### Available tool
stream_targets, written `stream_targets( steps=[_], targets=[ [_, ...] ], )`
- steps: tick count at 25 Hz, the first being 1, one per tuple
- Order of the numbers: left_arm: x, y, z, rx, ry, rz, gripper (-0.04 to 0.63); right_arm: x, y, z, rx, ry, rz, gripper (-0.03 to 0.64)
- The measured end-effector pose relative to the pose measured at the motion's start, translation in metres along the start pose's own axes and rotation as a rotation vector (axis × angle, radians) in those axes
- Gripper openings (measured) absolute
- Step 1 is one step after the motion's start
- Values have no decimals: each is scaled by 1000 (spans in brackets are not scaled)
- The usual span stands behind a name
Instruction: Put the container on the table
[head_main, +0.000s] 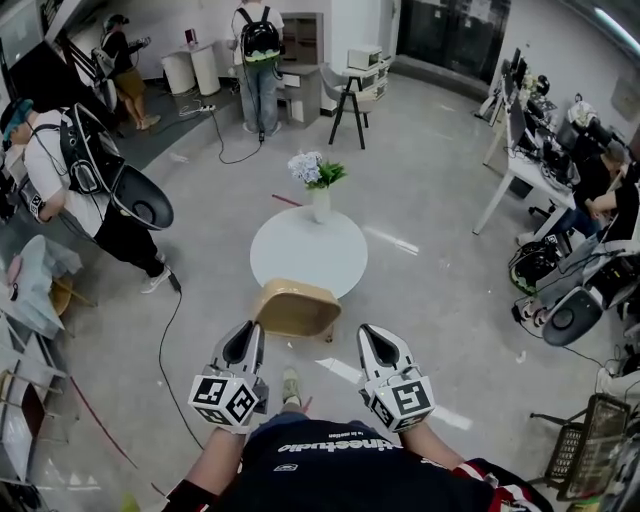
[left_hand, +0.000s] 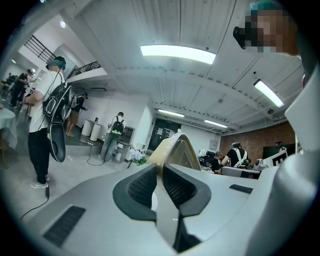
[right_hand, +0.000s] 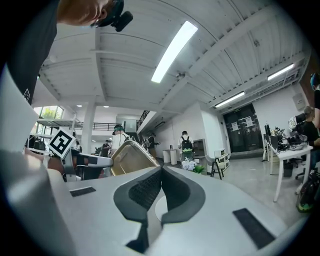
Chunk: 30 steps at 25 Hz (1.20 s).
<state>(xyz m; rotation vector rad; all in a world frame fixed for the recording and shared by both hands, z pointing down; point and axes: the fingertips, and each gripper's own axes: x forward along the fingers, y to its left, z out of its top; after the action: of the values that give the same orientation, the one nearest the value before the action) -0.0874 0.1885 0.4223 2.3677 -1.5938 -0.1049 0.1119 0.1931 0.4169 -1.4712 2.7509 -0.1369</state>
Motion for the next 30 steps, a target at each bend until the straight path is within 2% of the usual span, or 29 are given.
stream_targets(
  steps=[10,30],
  targets=[
    [58,44,12,-13,16,-22,54,71,-20,-1,5,12,-13,14],
    [181,183,65,-56,34,-84,54,255,-34,17,-3,32,-72,14]
  ],
)
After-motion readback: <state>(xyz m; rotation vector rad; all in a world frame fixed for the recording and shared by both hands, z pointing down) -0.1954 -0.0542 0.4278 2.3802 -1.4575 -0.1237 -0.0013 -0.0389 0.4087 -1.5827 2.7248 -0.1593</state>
